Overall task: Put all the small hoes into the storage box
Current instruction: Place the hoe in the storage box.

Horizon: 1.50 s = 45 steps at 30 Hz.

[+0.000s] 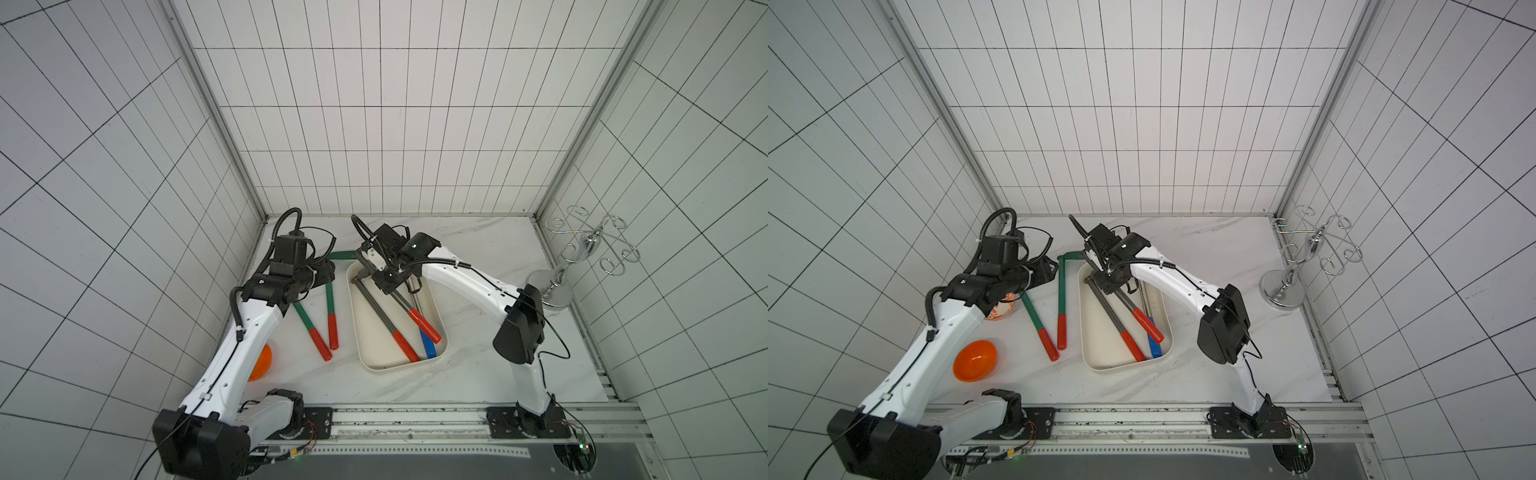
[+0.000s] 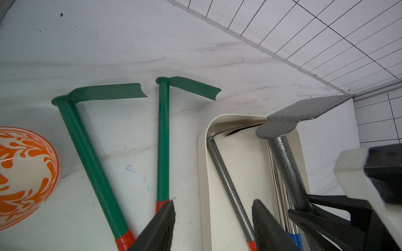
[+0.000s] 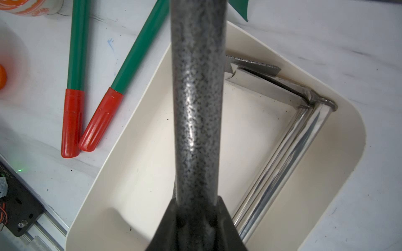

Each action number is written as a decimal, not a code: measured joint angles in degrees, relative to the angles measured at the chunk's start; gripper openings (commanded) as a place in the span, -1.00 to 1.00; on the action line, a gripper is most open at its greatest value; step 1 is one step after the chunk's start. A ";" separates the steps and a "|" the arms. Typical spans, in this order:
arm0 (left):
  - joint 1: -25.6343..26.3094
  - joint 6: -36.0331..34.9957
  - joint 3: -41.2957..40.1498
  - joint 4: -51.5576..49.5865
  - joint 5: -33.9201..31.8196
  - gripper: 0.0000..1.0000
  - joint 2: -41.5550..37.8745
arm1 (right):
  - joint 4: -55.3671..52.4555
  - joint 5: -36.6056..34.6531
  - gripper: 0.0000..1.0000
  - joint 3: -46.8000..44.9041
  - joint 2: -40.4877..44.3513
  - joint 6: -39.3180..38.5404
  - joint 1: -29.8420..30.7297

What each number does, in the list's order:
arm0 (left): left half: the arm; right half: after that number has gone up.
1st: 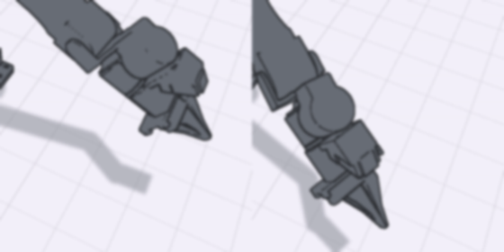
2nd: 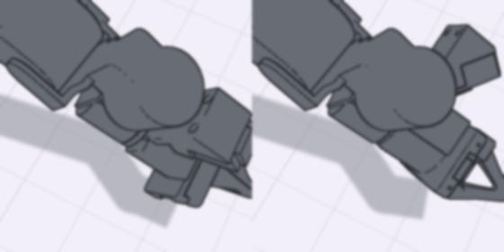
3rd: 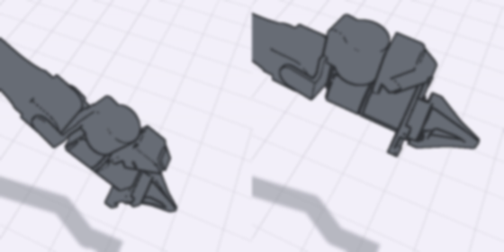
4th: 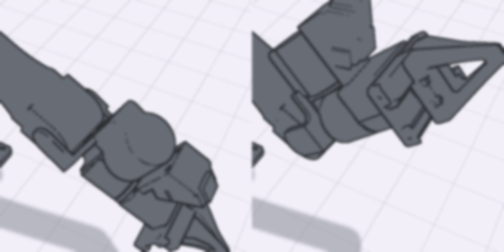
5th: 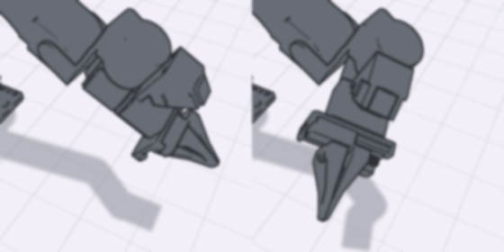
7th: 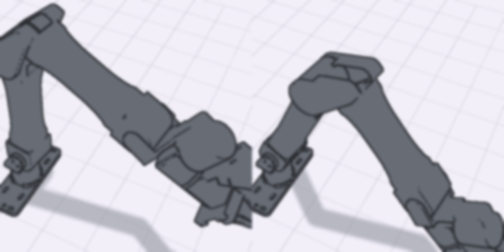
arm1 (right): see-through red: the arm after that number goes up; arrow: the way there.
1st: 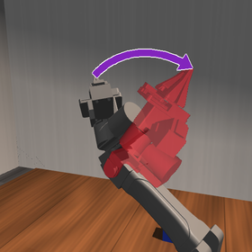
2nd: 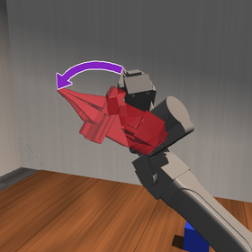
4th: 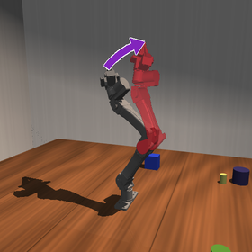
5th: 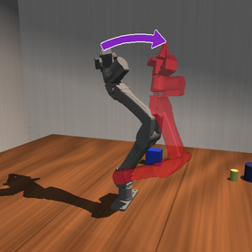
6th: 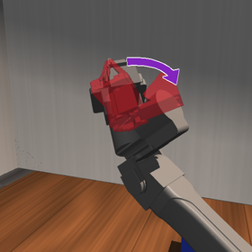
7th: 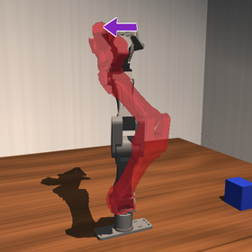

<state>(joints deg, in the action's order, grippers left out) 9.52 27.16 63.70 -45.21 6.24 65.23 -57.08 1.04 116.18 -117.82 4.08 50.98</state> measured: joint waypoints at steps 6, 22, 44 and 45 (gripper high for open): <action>-0.07 0.00 -0.11 0.02 0.00 0.18 0.00 | 2.03 0.68 -1.00 -1.90 -0.11 0.24 1.05; -0.48 -0.02 -1.38 0.22 0.02 0.18 -0.02 | 6.10 2.38 -1.00 -8.98 -1.62 1.49 1.62; -0.92 -0.17 -1.92 0.39 0.04 0.18 -0.35 | 7.15 2.91 -1.00 -9.62 -5.05 1.92 0.42; -0.96 -0.15 -1.92 0.39 0.04 0.18 -0.37 | 7.10 2.86 -1.00 -9.60 -5.27 1.92 0.42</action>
<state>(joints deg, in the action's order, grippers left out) 8.56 27.00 61.78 -44.82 6.28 64.86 -49.98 3.90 106.59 -123.09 6.00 51.40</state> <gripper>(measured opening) 0.591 0.235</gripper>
